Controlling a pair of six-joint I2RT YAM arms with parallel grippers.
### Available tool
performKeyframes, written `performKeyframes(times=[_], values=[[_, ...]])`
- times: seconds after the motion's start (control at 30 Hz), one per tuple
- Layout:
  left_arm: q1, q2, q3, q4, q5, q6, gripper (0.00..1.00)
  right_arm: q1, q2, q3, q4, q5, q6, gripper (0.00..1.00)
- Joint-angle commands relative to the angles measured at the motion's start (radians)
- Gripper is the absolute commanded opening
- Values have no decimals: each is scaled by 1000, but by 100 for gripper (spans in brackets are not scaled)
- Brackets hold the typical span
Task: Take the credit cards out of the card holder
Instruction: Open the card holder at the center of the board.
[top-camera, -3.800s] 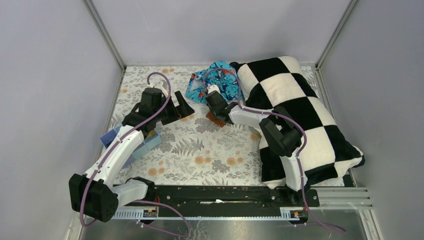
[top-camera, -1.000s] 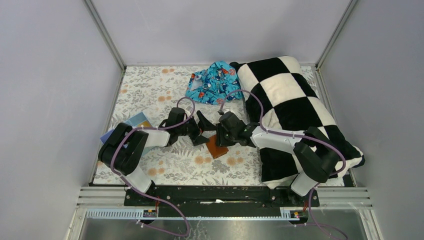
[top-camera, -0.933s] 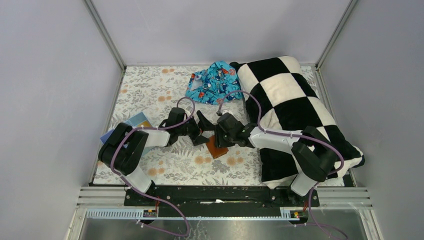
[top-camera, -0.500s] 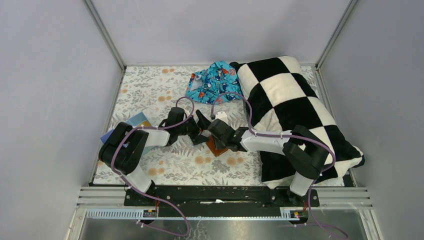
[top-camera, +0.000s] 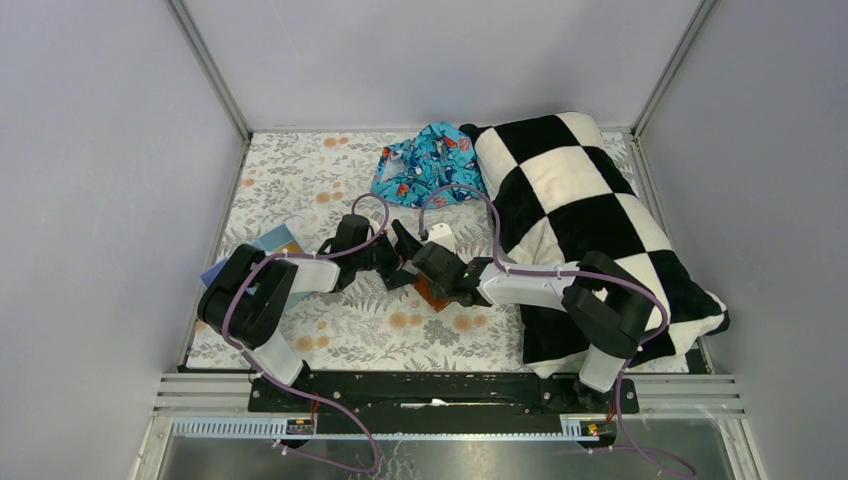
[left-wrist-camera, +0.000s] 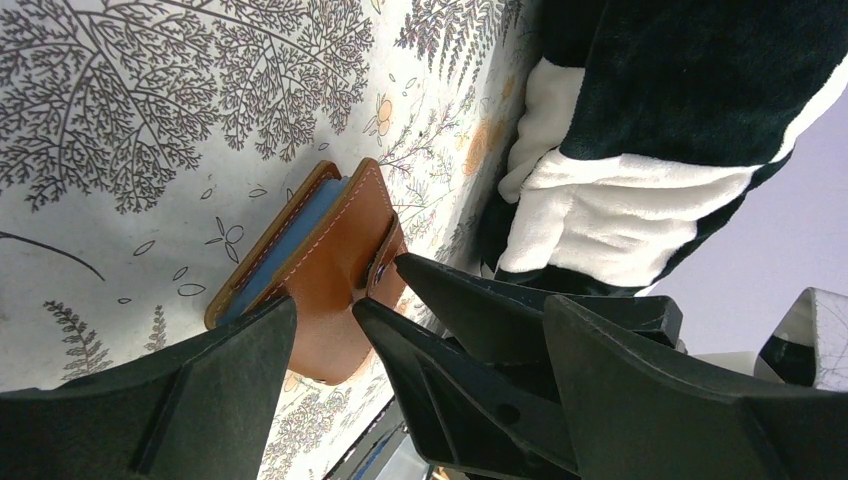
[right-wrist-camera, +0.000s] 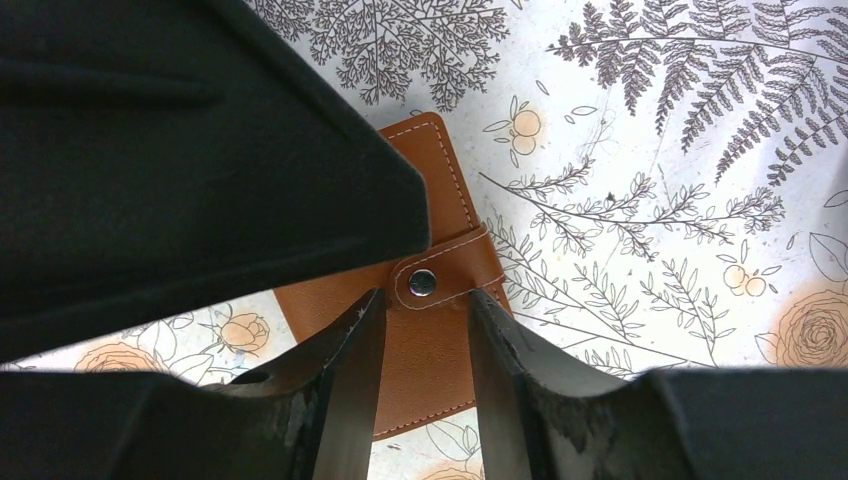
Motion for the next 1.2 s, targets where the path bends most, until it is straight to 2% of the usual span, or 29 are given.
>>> performKeyframes(times=[0.0, 0.4, 0.57, 0.63, 0.7, 0.73, 1.0, 1.17], values=[[-10, 15, 12, -12, -5, 39, 99, 10, 6, 31, 10, 81, -32, 43], [-10, 22, 12, -15, -3, 43, 99, 10, 58, 19, 58, 43, -43, 48], [-10, 22, 14, -19, 3, 47, 99, 9, 75, 7, 56, 72, -30, 34], [-10, 22, 13, -24, 5, 51, 99, 9, 71, 3, 56, 79, -28, 21], [-12, 21, 13, -27, 6, 54, 99, 7, 65, 1, 56, 82, -28, 4], [-11, 21, 14, -29, 6, 54, 99, 6, 58, 2, 54, 83, -29, 0], [-12, 9, 32, -82, 1, 93, 99, -40, -61, -2, 42, 28, -34, 0], [-12, 10, 46, -110, -5, 111, 99, -118, -130, -6, 31, -89, 6, 0]])
